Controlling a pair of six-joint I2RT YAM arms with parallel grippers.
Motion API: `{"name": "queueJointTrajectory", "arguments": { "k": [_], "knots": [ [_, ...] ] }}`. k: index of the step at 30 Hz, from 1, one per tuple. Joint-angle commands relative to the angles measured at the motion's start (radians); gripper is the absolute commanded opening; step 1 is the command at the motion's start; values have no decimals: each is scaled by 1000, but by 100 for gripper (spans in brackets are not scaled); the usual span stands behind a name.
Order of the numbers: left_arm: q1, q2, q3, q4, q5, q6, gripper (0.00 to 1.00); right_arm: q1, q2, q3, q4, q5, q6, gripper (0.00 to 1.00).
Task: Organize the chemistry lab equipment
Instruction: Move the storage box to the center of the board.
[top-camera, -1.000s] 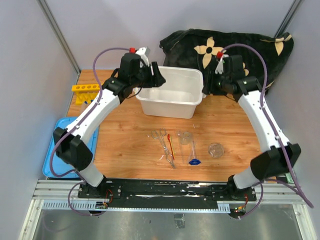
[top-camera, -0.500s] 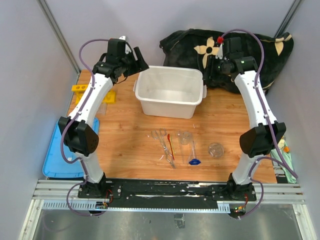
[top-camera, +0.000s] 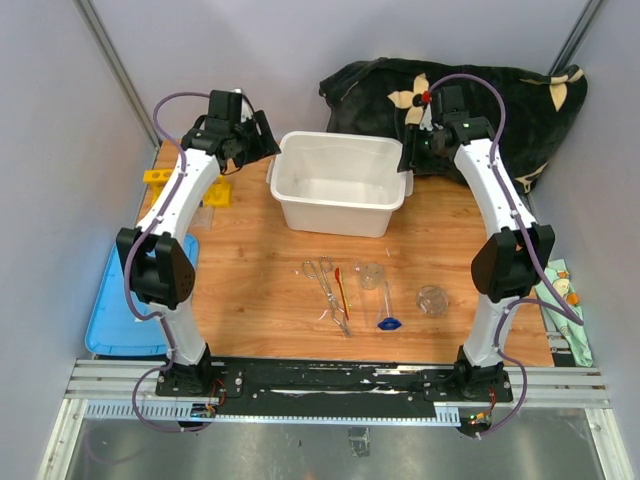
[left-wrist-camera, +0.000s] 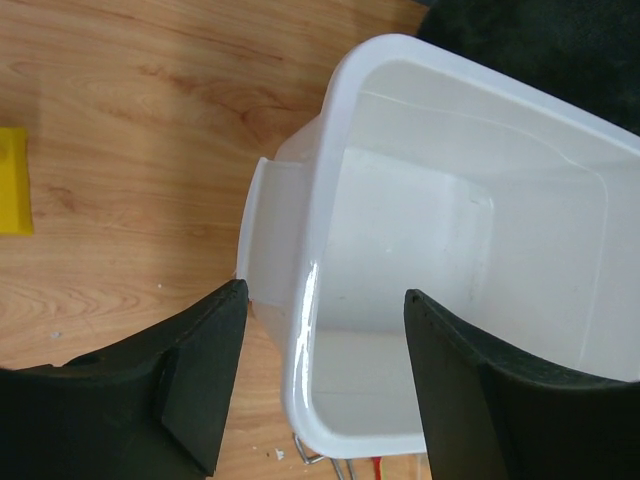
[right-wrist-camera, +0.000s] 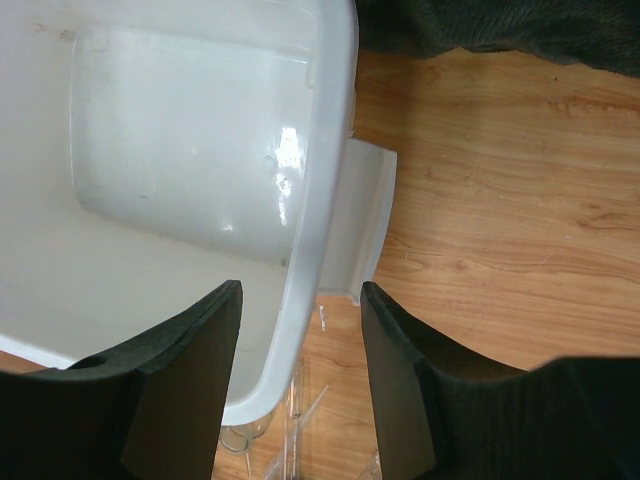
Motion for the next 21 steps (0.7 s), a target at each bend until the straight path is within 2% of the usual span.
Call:
{"name": "queueJointTrajectory", "arguments": {
  "k": [1, 14, 21],
  "knots": [
    [-2, 61, 20, 6, 52, 14, 67, -10, 16, 7, -13, 27, -7, 52],
    [-5, 168, 22, 8, 103, 29, 62, -9, 45, -10, -28, 40, -24, 48],
    [-7, 153, 6, 9, 102, 31, 54, 6, 105, 19, -53, -10, -47, 27]
  ]
}}
